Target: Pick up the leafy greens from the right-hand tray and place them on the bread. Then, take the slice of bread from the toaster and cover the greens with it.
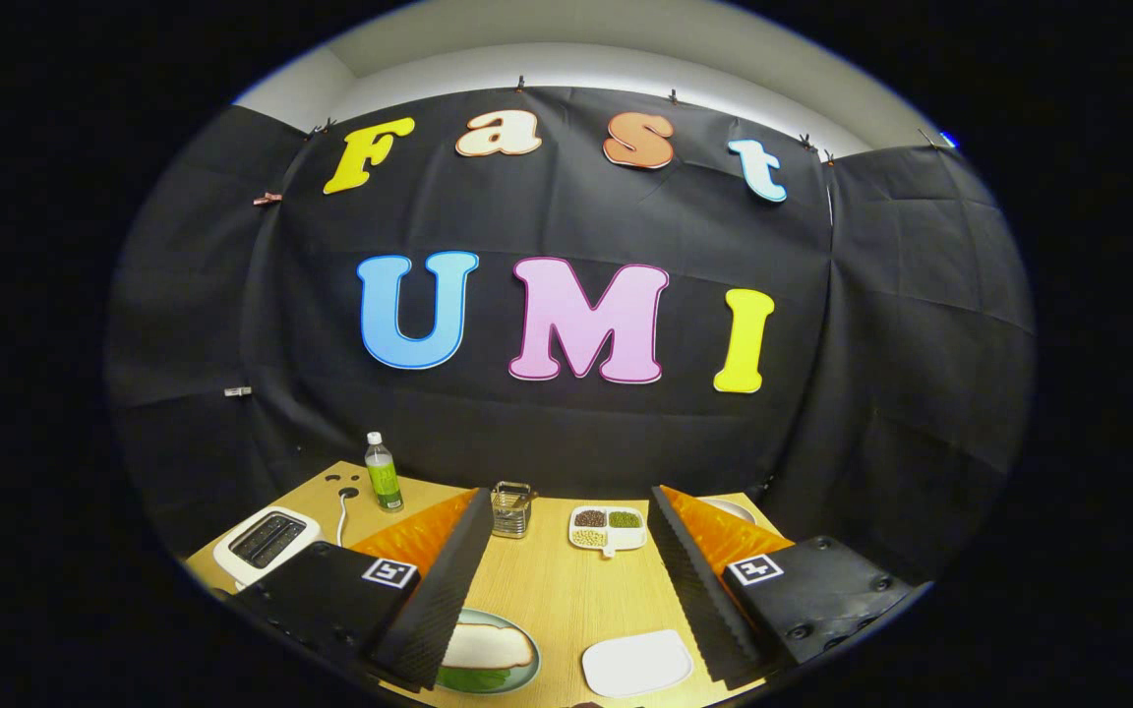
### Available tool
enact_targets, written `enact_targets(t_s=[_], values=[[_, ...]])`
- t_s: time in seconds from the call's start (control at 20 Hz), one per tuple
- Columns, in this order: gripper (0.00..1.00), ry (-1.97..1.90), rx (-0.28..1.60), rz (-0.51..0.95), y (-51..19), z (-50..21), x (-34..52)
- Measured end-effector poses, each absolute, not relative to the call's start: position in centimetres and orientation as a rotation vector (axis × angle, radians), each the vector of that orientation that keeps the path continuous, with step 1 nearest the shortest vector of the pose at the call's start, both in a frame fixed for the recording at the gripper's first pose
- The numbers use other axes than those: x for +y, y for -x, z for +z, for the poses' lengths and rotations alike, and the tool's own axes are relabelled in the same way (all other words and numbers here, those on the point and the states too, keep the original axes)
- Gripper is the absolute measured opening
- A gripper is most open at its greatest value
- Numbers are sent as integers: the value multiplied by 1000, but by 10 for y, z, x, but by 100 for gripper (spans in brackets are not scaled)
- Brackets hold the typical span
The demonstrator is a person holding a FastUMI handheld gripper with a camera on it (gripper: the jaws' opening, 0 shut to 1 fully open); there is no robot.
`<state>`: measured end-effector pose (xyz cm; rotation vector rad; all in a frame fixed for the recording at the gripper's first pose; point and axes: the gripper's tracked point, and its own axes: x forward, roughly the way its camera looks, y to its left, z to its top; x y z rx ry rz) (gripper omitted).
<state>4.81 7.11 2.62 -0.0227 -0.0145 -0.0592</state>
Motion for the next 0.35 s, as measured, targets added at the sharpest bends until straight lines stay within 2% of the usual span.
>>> enact_targets(t_s=[0.35], values=[[99, 20, 17, -50, -57, 19, 76]])
